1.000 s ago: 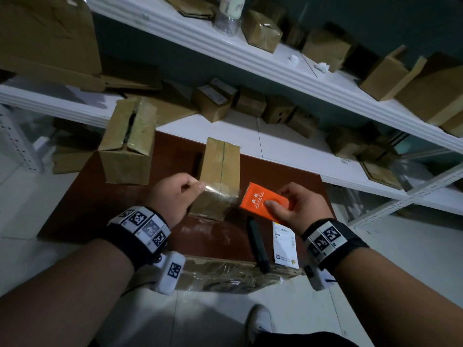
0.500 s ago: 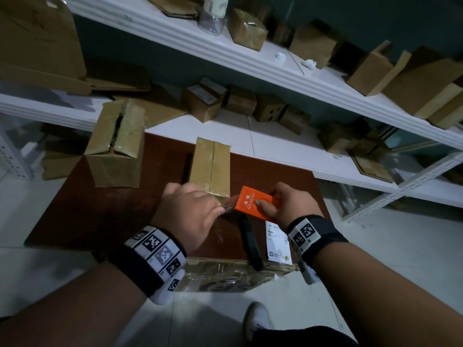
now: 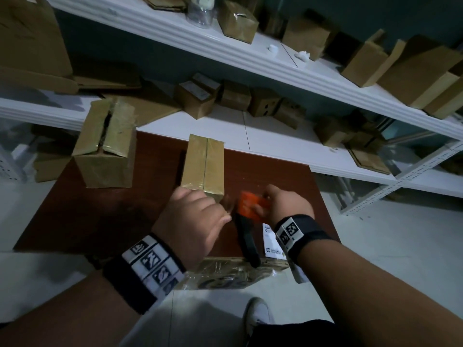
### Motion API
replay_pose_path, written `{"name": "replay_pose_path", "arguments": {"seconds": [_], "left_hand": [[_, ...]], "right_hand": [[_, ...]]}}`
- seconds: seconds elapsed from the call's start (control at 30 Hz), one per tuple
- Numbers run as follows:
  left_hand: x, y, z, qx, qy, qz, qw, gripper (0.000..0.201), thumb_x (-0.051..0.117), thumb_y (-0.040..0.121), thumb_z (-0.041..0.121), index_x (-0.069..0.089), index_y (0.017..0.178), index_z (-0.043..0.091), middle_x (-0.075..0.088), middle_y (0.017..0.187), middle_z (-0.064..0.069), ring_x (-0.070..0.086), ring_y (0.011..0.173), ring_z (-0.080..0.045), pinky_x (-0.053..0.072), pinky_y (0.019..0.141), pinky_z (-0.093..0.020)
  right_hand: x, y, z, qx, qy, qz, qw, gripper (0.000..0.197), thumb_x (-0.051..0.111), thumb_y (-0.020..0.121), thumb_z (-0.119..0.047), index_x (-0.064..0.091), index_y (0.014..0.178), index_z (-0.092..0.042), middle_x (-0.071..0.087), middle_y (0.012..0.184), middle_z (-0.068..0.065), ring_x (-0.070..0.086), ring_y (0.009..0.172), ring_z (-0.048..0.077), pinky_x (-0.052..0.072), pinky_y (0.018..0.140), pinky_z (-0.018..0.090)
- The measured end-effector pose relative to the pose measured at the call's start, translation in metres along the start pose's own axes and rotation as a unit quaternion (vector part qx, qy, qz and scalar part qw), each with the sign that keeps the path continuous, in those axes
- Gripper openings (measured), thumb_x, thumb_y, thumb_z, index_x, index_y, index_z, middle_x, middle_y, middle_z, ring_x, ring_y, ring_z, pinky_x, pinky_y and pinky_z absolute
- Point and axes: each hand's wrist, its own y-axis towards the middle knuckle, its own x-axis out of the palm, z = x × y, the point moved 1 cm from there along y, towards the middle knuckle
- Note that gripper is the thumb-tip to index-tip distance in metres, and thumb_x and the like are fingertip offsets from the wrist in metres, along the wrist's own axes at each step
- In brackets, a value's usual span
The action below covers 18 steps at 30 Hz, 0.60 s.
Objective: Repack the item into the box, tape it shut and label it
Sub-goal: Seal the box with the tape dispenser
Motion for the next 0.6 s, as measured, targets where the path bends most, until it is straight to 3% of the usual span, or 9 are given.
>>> {"name": "replay_pose_path", "arguments": {"seconds": [0.07,0.1,0.17,0.2,0.27,0.37,0.47,0.53,0.6], "left_hand": [[-0.019,0.009,0.02,0.011,-0.049,0.01,0.999,0.026,0.06,0.091,0.029,0.067,0.067,0.02,0.06,0.064,0.007,0.054,0.068,-0.017,0.04,0.074,-0.036],[-0.026,0.012,0.024,-0.02,-0.097,0.01,0.995,0.026,0.059,0.09,0.031,0.066,0.067,0.023,0.06,0.064,0.011,0.054,0.068,-0.012,0.04,0.071,-0.034],[-0.027,0.014,0.012,-0.145,-0.213,0.002,0.966,0.024,0.062,0.088,0.035,0.064,0.066,0.025,0.061,0.062,0.011,0.056,0.063,-0.005,0.046,0.061,-0.032],[-0.021,0.012,0.002,-0.199,-0.252,-0.012,0.947,0.023,0.065,0.088,0.036,0.065,0.068,0.026,0.064,0.062,0.01,0.06,0.06,-0.008,0.05,0.057,-0.034],[-0.012,0.008,-0.018,-0.247,-0.271,-0.043,0.93,0.02,0.068,0.09,0.033,0.067,0.071,0.028,0.068,0.067,0.011,0.063,0.059,-0.01,0.054,0.055,-0.036],[-0.01,0.009,-0.033,-0.242,-0.254,-0.057,0.935,0.017,0.068,0.09,0.032,0.068,0.073,0.029,0.07,0.072,0.015,0.065,0.067,-0.008,0.055,0.064,-0.037],[-0.007,0.008,-0.042,-0.228,-0.265,-0.067,0.934,0.015,0.063,0.089,0.041,0.069,0.078,0.032,0.069,0.076,0.013,0.066,0.073,-0.009,0.056,0.069,-0.043],[-0.005,0.007,-0.044,-0.21,-0.256,-0.09,0.939,0.011,0.065,0.09,0.038,0.069,0.08,0.035,0.068,0.08,0.014,0.064,0.079,-0.007,0.055,0.072,-0.038],[-0.004,0.006,-0.042,-0.185,-0.249,-0.11,0.944,0.01,0.067,0.089,0.032,0.069,0.08,0.035,0.067,0.081,0.015,0.062,0.082,-0.007,0.053,0.072,-0.031]], "right_hand": [[0.003,-0.001,0.025,0.058,-0.001,-0.01,0.998,0.03,0.063,0.088,-0.055,0.056,0.105,-0.031,0.071,0.097,-0.003,0.065,0.083,0.022,0.057,0.076,0.036],[0.005,-0.003,0.04,0.089,0.011,-0.011,0.996,0.032,0.063,0.088,-0.055,0.056,0.107,-0.03,0.07,0.096,-0.002,0.063,0.082,0.021,0.054,0.074,0.034],[0.009,-0.009,0.063,0.127,0.03,0.003,0.991,0.036,0.062,0.088,-0.057,0.056,0.109,-0.028,0.068,0.093,0.001,0.064,0.084,0.026,0.048,0.069,0.031],[0.011,-0.013,0.07,0.134,0.037,0.01,0.99,0.037,0.062,0.089,-0.057,0.055,0.109,-0.026,0.068,0.092,0.003,0.066,0.086,0.029,0.046,0.068,0.031],[0.022,-0.014,0.081,0.144,0.043,0.014,0.988,0.038,0.06,0.09,-0.056,0.054,0.109,-0.023,0.068,0.09,0.007,0.065,0.085,0.033,0.045,0.068,0.031],[0.044,-0.01,0.094,0.197,0.053,-0.03,0.978,0.038,0.057,0.093,-0.053,0.052,0.112,-0.021,0.058,0.079,0.003,0.057,0.079,0.03,0.046,0.071,0.034],[0.06,-0.008,0.097,0.24,0.073,-0.053,0.966,0.038,0.062,0.09,-0.051,0.054,0.114,-0.023,0.063,0.092,0.006,0.064,0.09,0.031,0.051,0.076,0.037],[0.067,-0.008,0.096,0.252,0.095,-0.053,0.962,0.04,0.067,0.088,-0.05,0.053,0.113,-0.022,0.067,0.101,0.009,0.065,0.096,0.033,0.053,0.077,0.037],[0.068,-0.006,0.095,0.254,0.098,-0.053,0.961,0.042,0.069,0.085,-0.051,0.052,0.11,-0.022,0.065,0.097,0.007,0.066,0.096,0.033,0.054,0.079,0.038]]}}
